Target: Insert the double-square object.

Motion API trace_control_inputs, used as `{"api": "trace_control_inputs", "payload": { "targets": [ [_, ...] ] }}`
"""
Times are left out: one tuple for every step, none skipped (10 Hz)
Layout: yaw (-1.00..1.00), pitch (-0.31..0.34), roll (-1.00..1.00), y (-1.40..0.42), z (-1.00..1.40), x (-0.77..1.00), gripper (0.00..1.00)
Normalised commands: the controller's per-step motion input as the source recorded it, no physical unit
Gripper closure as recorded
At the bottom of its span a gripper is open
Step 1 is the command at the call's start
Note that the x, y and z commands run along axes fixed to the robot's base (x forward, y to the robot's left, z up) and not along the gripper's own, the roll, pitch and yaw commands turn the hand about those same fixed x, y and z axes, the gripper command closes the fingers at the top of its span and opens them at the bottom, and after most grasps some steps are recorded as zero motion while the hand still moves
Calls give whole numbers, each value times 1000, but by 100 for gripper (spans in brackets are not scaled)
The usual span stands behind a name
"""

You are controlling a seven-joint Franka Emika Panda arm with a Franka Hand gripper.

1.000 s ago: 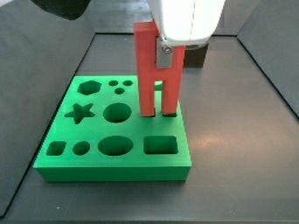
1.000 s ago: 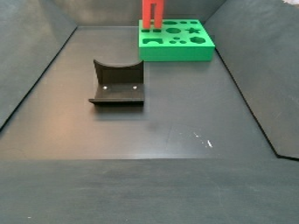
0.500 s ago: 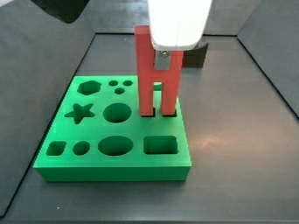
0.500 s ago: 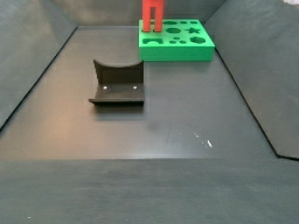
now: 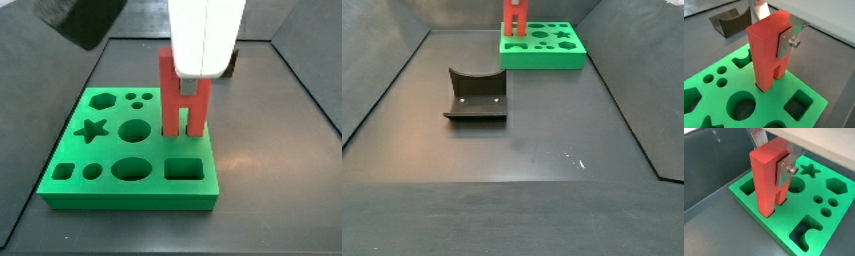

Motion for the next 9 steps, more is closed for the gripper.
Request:
{"api": "trace_control_inputs", "payload": {
  "targets": [
    [-229,0,-9,0,-434,229,100],
    [-254,3,0,0,-400,286,100],
    [-260,26,0,0,-354,374,100],
    [-214,53,0,0,-280,469,100],
    [-177,74,9,0,-209,511,100],
    [-66,51,0,34,-194,454,100],
    [0,0,-59,66,-14,14,100],
    [-9,0,56,0,0,0,100],
    [0,0,16,0,0,0,100]
  ]
}}
